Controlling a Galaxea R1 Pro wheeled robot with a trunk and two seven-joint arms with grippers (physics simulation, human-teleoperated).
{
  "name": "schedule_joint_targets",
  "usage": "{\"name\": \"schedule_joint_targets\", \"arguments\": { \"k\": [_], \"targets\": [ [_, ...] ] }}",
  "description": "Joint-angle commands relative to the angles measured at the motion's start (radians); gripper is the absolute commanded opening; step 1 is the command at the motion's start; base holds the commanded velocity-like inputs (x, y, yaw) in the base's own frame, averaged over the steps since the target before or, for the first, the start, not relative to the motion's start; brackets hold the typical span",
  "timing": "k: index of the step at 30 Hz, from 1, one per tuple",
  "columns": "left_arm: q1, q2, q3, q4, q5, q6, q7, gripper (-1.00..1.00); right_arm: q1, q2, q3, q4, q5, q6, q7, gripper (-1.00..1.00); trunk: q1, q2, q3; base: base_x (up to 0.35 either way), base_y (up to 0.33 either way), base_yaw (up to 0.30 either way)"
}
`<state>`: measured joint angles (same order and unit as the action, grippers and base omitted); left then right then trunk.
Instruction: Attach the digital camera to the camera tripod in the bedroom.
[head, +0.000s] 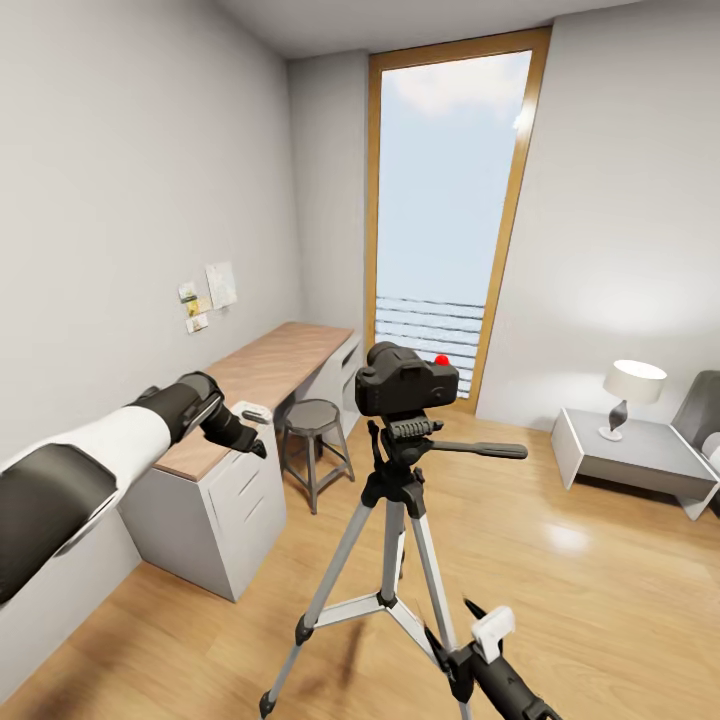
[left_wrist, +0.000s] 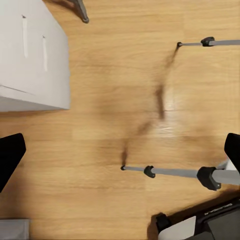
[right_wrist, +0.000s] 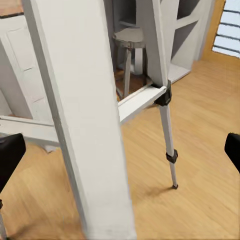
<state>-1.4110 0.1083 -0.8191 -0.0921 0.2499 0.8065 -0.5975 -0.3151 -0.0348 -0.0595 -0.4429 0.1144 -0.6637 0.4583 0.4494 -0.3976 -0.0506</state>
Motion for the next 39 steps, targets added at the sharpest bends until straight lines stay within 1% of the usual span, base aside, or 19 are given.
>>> {"name": "schedule_joint_targets", "arguments": {
  "k": [1,9,14,23,29,34,39],
  "targets": [
    [0.0,-0.001,-0.008,0.006,0.009,-0.001,0.003,1.0,-0.001,-0.002,-0.006,0.016,0.01,-0.019,0.002,1.0,0.001,-0.002,-0.002,0.0,0.0,0.0],
    [0.005,-0.005,-0.008,0.056,0.009,-0.038,0.016,1.0,-0.001,-0.016,-0.006,0.12,0.01,-0.109,0.002,1.0,0.001,-0.002,-0.002,0.0,0.0,0.0],
    [0.011,-0.005,-0.007,0.064,0.009,-0.043,0.025,1.0,-0.001,-0.021,-0.006,0.155,0.01,-0.133,0.002,1.0,0.001,-0.002,-0.002,0.0,0.0,0.0],
    [0.024,-0.004,-0.006,0.068,0.009,-0.045,0.077,1.0,-0.001,-0.024,-0.006,0.219,0.01,-0.183,0.002,1.0,0.001,-0.002,-0.002,0.0,0.0,0.0],
    [0.039,-0.004,-0.006,0.069,0.009,-0.046,0.095,1.0,-0.001,-0.025,-0.006,0.276,0.01,-0.225,0.002,1.0,0.001,-0.002,-0.002,0.0,0.0,0.0],
    [0.054,-0.003,-0.006,0.069,0.009,-0.046,0.101,1.0,-0.001,-0.03,-0.006,0.34,0.009,-0.26,0.001,1.0,0.001,-0.002,-0.002,0.0,0.0,0.0],
    [0.079,-0.003,-0.006,0.07,0.009,-0.054,0.12,1.0,-0.001,-0.048,-0.006,0.444,0.009,-0.311,0.001,1.0,0.001,-0.002,-0.002,0.0,0.0,0.0]
  ]
}}
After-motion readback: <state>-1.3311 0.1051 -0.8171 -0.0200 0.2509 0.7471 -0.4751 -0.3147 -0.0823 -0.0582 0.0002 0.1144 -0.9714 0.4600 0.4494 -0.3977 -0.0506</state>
